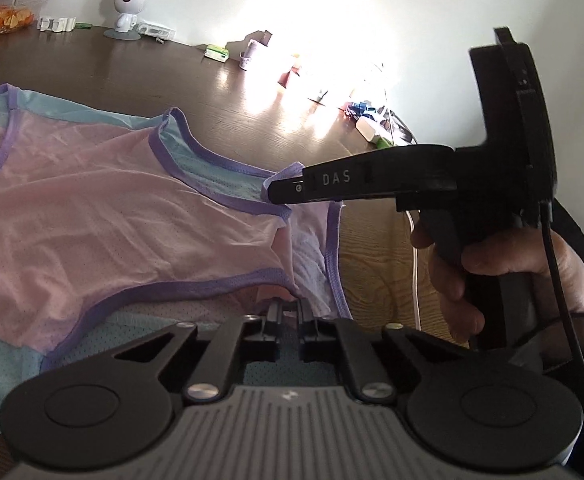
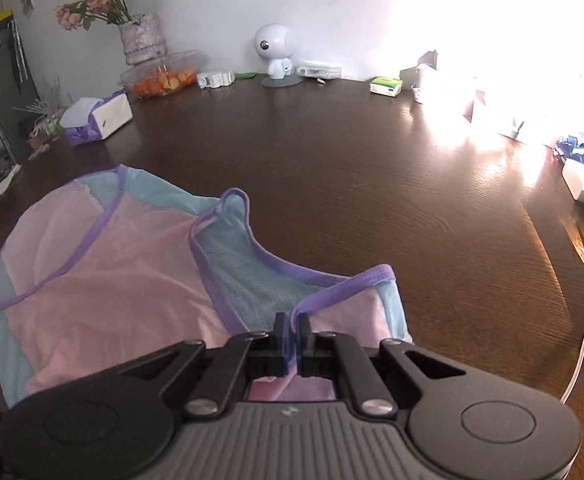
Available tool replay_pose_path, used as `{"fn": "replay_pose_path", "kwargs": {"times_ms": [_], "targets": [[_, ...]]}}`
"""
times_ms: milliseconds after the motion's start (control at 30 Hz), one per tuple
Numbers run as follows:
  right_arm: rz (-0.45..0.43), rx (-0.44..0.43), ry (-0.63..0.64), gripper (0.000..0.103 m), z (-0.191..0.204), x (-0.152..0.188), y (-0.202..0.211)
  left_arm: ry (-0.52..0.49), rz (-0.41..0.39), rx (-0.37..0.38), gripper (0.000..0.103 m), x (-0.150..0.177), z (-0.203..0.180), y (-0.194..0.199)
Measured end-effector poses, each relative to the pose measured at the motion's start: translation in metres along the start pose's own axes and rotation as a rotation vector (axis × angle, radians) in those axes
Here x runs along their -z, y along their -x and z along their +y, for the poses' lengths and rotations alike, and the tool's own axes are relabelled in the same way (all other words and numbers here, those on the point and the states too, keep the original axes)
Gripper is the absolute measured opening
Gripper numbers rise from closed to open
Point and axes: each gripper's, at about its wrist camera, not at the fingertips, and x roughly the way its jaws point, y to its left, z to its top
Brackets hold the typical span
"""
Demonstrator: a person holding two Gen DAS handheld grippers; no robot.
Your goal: Fold clothes
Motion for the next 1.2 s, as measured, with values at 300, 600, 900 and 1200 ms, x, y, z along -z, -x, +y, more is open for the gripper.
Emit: {"fn": "replay_pose_path", "kwargs": {"times_ms": [300,600,900,1200], "targets": [[0.053,-0.121,-0.195,0.031,-0.006,0.020,-0.008,-0.026,-0.012,-0.044,0.044,-0.001,-0.004,-0.006],[-0.064,-0.203,-0.297,0.003,-0.023,0.017,0.008,-0.083,-0.054,-0.126,0.000,0.005,-0.008,-0.004],[0.037,-0.208,-0.297,0.042,-0.010,0.042,0.013,-0.182,-0.070,-0.098,0.031,0.011,-0.017,0.020],[-0.065,-0.187,-0.315,0.023,0.012,0.076,0.035,-0.117,-0.105,-0.116,0.043,0.001,0.032,0.063]]}}
